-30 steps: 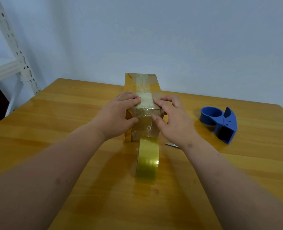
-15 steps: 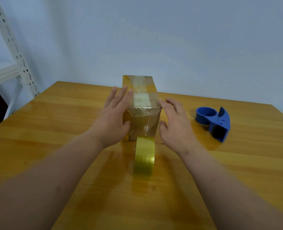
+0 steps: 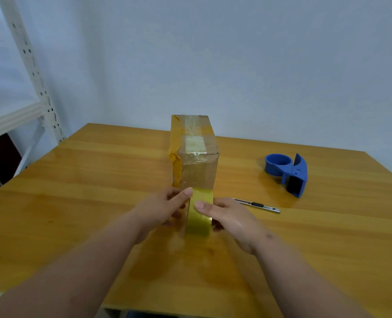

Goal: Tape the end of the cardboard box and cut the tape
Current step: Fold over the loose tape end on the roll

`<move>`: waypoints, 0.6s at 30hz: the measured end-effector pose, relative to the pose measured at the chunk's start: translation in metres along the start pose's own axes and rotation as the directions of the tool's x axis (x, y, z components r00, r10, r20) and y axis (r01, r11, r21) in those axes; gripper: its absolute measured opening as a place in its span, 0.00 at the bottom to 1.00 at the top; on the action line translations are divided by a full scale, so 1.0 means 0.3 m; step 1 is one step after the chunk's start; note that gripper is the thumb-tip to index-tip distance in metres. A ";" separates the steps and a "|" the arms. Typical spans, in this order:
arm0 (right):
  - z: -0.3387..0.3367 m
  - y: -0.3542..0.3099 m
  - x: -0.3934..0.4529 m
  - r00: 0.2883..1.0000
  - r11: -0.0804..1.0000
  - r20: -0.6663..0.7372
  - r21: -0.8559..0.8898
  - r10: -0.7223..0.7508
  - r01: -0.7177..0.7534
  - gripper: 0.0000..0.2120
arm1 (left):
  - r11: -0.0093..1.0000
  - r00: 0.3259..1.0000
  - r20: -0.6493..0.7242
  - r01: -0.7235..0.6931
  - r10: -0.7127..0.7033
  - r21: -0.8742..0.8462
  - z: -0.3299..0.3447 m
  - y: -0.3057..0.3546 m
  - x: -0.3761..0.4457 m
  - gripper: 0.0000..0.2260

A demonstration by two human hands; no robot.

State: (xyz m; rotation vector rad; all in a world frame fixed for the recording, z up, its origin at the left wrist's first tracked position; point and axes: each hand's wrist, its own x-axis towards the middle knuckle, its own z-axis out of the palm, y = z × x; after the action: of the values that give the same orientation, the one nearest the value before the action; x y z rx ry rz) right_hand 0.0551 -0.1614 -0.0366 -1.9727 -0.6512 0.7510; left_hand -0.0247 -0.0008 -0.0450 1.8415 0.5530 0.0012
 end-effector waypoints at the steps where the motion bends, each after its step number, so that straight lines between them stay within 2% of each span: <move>1: 0.000 0.003 -0.006 0.999 0.996 0.031 0.090 -0.009 0.006 0.19 | 0.998 1.000 0.024 0.000 0.001 -0.056 0.000 -0.002 -0.008 0.20; 3: 0.006 0.018 -0.026 0.997 0.975 0.067 0.221 -0.043 0.027 0.13 | 0.990 0.997 0.068 -0.017 0.027 -0.142 -0.008 -0.005 -0.030 0.16; 4: 0.012 0.029 -0.035 0.995 0.968 0.077 0.245 -0.069 0.048 0.12 | 0.985 0.995 0.086 -0.034 0.050 -0.170 -0.016 -0.009 -0.039 0.19; 7: 0.032 0.057 -0.065 0.989 0.972 0.094 0.212 -0.118 0.096 0.12 | 0.973 0.985 0.131 -0.079 0.109 -0.218 -0.033 -0.013 -0.067 0.38; 8: 0.036 0.064 -0.072 0.988 0.974 0.090 0.198 -0.128 0.108 0.11 | 0.972 0.984 0.134 -0.087 0.119 -0.220 -0.036 -0.012 -0.072 0.41; 10: 0.042 0.076 -0.082 0.987 0.976 0.085 0.181 -0.139 0.122 0.11 | 0.974 0.982 0.127 -0.116 0.142 -0.194 -0.041 -0.004 -0.079 0.43; 13: 0.045 0.078 -0.095 0.979 0.979 0.106 0.128 -0.172 0.158 0.10 | 0.982 0.981 0.109 -0.148 0.161 -0.119 -0.046 0.016 -0.086 0.38; 18: 0.042 0.079 -0.098 0.973 0.979 0.113 0.067 -0.200 0.194 0.11 | 0.978 0.980 0.010 -0.201 0.200 0.052 -0.039 0.045 -0.092 0.17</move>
State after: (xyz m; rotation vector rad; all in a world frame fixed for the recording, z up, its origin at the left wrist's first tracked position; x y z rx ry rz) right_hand 0.0296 -0.1854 -0.0552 -1.7917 -0.8744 0.7596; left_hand -0.0474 -0.0037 -0.0213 1.9411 0.3650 0.1190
